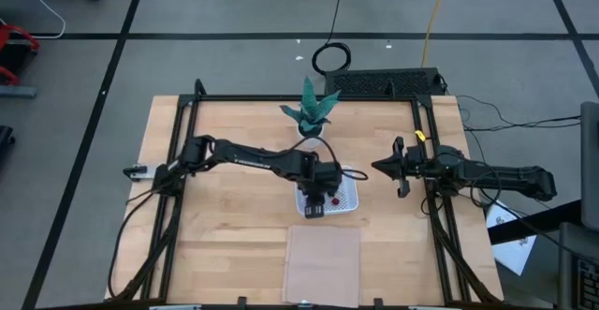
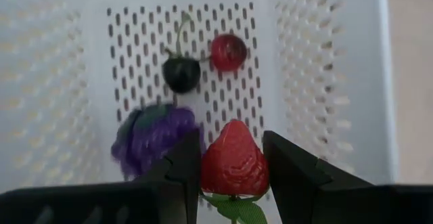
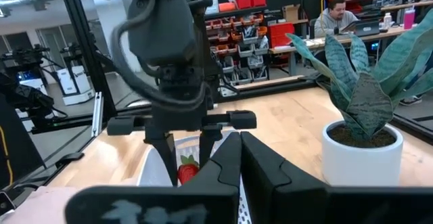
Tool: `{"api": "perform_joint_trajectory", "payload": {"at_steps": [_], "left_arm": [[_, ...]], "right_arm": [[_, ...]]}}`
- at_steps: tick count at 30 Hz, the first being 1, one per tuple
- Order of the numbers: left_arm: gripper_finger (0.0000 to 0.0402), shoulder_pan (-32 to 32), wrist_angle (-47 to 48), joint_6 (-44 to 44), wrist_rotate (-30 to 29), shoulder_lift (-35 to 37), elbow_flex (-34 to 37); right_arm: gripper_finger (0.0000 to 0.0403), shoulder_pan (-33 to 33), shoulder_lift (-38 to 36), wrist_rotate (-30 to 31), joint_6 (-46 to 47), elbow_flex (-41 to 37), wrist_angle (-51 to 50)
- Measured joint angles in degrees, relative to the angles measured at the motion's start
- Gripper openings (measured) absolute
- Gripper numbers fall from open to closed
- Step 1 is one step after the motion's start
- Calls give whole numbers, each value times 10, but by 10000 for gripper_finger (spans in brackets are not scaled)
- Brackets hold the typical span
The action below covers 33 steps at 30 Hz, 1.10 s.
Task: Pick and placing Produce into tupperware
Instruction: Put the strawberry into the basket
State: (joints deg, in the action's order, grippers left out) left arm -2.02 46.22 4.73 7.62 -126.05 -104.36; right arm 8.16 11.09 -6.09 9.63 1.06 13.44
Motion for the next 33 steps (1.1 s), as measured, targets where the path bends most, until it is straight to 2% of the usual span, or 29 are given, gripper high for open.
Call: {"api": "perform_joint_trajectory", "payload": {"at_steps": [9,13,18,22,33], "left_arm": [[129,1,3,-48,6,-2,0],[129,5,2,-61,28,-2,0],[129,5,1,-115,36,-2,0],[129,10,-5,-118,59,-2,0],[129,18,-47,-104,60,-1,0]], "right_arm": [[0,0,7,0,0,0,0],[0,0,7,0,0,0,0],[0,0,7,0,-4,0,0],[0,0,7,0,-5,0,0],[0,0,7,0,-9,0,0]]}}
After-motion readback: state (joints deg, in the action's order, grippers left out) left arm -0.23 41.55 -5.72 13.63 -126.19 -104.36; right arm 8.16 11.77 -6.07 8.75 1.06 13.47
